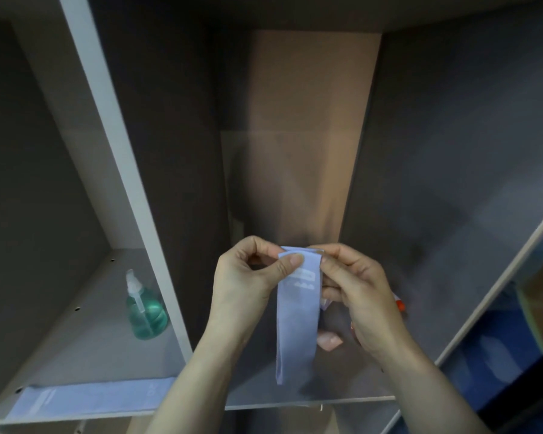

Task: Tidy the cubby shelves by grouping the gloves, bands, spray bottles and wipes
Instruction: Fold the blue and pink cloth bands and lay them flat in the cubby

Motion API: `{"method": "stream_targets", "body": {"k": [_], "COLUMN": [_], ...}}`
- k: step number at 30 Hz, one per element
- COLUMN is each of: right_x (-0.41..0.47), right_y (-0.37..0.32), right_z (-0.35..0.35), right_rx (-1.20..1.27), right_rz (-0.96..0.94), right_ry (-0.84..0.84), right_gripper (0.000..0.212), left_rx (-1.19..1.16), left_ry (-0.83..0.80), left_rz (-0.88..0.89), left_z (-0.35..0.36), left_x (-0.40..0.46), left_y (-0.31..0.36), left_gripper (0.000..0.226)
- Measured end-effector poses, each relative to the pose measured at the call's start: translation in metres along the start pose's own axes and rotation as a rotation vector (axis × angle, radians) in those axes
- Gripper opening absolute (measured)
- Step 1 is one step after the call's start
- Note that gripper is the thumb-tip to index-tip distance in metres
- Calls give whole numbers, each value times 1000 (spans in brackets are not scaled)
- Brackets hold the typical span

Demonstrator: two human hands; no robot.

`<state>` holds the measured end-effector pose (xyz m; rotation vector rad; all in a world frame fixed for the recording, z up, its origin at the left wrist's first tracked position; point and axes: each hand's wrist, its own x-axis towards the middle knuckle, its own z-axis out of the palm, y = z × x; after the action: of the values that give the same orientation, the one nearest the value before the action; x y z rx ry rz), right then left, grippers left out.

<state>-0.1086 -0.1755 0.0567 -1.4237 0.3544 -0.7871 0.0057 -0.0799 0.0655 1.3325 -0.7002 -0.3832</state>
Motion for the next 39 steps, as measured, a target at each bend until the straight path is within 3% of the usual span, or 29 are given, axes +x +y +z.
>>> {"method": "stream_targets", "body": {"k": [6, 9, 11, 13, 17, 21, 25, 27, 30, 34, 39], "right_x": [-1, -1, 0, 0, 1, 3, 2, 2, 2, 17, 28], "right_y": [-6, -9, -11, -12, -18, -22, -29, -28, -30, -40, -43], "right_z": [-2, 0, 0, 1, 3, -6, -9, -8, -9, -28, -63], "right_rx": [-56, -71, -70, -59, -163, -499, -484, -583, -598, -485, -454], "right_rz": [34, -47, -67, -64, -77, -161, -9, -65, -152, -166, -115], "right_ry": [-43, -63, -57, -73, -67, 39, -212, -217, -152, 88, 289], "right_gripper": [26, 12, 3, 1, 5, 8, 5, 9, 16, 14, 17], "left_rx": [64, 5, -73, -106, -201, -162, -76, -34, -67, 1, -37], "left_ry": [5, -16, -56, -159, -522, -558, -574, -610, -731, -938, -987], "left_rz": [55, 81, 67, 25, -187, -157, -101, -100, -186, -339, -463], "left_z": [-2, -2, -3, -4, -3, 1, 7, 9, 3, -12, -38], "left_x": [0, -2, -1, 0, -3, -8, -8, -9, -7, -9, -17], "left_y": [-3, -3, -7, -11, -16, -21, -20, -21, -22, -28, -44], "left_gripper": [18, 21, 35, 44, 45, 40, 28, 27, 4, 34, 26]}}
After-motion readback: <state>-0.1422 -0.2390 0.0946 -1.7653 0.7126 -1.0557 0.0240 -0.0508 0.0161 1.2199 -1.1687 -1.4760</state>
